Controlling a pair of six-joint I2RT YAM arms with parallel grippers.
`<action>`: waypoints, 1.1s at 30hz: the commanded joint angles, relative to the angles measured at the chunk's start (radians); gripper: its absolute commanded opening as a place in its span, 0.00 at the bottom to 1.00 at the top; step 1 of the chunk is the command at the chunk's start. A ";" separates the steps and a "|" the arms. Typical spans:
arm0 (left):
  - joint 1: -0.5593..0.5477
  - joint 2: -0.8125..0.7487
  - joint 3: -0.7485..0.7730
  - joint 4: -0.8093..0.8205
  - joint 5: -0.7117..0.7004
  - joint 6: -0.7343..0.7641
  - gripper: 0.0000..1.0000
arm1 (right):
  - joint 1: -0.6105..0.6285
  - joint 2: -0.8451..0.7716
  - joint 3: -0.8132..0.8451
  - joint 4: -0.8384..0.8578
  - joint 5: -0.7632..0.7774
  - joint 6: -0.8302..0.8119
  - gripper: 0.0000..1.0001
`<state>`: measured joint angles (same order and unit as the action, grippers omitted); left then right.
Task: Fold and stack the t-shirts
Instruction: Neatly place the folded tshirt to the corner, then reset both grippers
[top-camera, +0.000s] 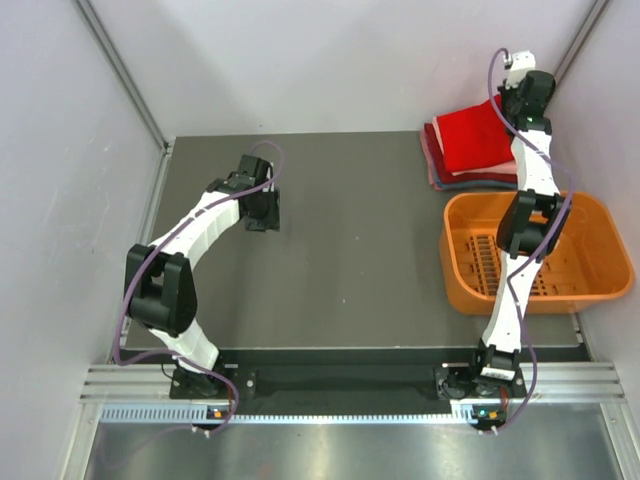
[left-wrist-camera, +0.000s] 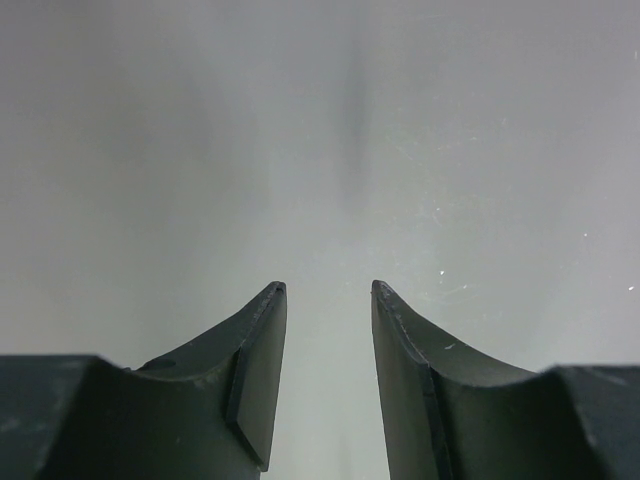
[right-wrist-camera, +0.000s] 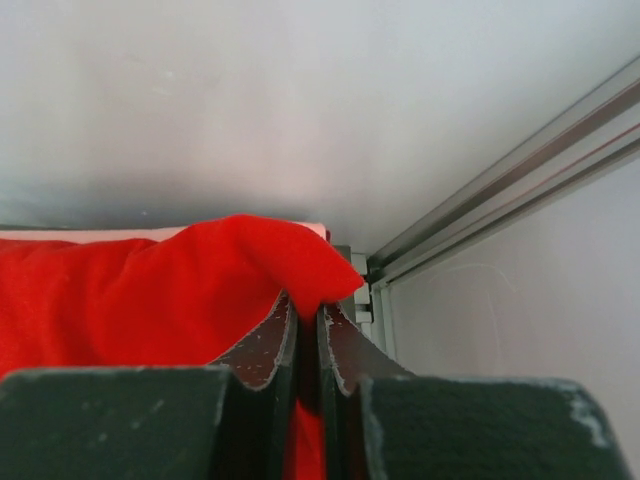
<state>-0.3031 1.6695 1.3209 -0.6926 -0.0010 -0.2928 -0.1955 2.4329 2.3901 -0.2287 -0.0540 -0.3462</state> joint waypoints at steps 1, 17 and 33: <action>-0.005 -0.002 0.017 0.025 -0.022 0.004 0.45 | -0.012 -0.003 0.072 0.150 -0.049 0.033 0.08; -0.053 -0.077 0.015 0.015 -0.062 0.014 0.46 | -0.032 -0.263 -0.159 0.025 0.074 0.340 0.46; -0.068 -0.365 0.064 0.177 0.246 -0.037 0.49 | 0.162 -0.987 -0.777 -0.287 -0.325 0.728 0.55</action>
<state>-0.3691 1.4174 1.3270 -0.6277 0.1295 -0.3050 -0.0700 1.5986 1.7374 -0.4839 -0.1753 0.2821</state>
